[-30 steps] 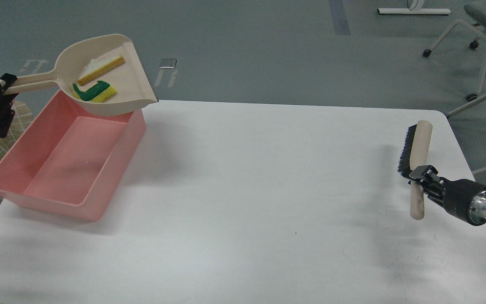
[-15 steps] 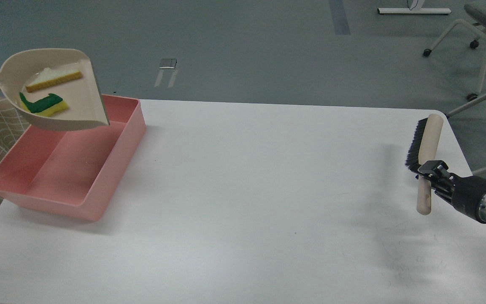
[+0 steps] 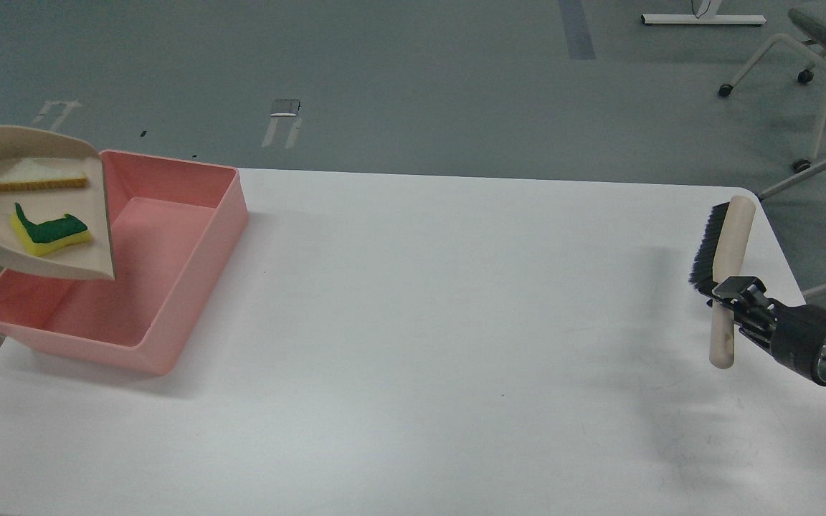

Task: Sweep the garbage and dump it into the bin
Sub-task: 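Tilt the dustpan with the left gripper to dump debris into the bin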

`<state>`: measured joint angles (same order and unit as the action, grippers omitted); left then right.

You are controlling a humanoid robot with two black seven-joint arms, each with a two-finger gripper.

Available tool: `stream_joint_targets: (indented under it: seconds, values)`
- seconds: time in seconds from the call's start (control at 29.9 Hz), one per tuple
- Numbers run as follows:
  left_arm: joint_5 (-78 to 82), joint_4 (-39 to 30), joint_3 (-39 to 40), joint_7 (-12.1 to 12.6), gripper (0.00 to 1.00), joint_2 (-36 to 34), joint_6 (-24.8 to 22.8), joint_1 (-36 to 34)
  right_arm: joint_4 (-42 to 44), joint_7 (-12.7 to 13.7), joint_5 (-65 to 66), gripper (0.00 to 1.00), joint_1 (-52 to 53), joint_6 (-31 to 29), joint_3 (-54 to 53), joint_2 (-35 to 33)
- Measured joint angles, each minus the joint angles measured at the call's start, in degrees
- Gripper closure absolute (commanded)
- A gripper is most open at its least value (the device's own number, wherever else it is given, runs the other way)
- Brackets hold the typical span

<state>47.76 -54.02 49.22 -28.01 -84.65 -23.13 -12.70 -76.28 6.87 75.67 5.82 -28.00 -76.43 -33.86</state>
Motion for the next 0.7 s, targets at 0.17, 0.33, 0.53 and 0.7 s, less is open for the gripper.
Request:
stream_joint_targets:
  seconds: [0.17,0.33,0.53,0.7]
  values:
    - [8.5,-3.5,0.1,0.0,1.0,-1.4,-1.0,-5.5,-0.1,-1.2,0.0,1.0,-0.3,0.0,-0.1,0.0]
    - [13.3,-7.1,0.1,0.0,1.0,-3.4,-4.3,-10.7,-0.3,-1.6,0.0,1.0,-1.4,0.0,-0.4,0.0]
    - [18.0,-11.3,0.1,0.0,1.0,-4.2,-4.9,-15.9,-0.6,-1.7,0.0,1.0,-2.0,0.0,-0.9,-0.1]
    - [15.9,-11.4,0.7,0.0,1.0,-3.4,-4.9,-24.3,-0.5,-1.9,0.0,1.0,-2.0,0.0,-2.3,-0.1]
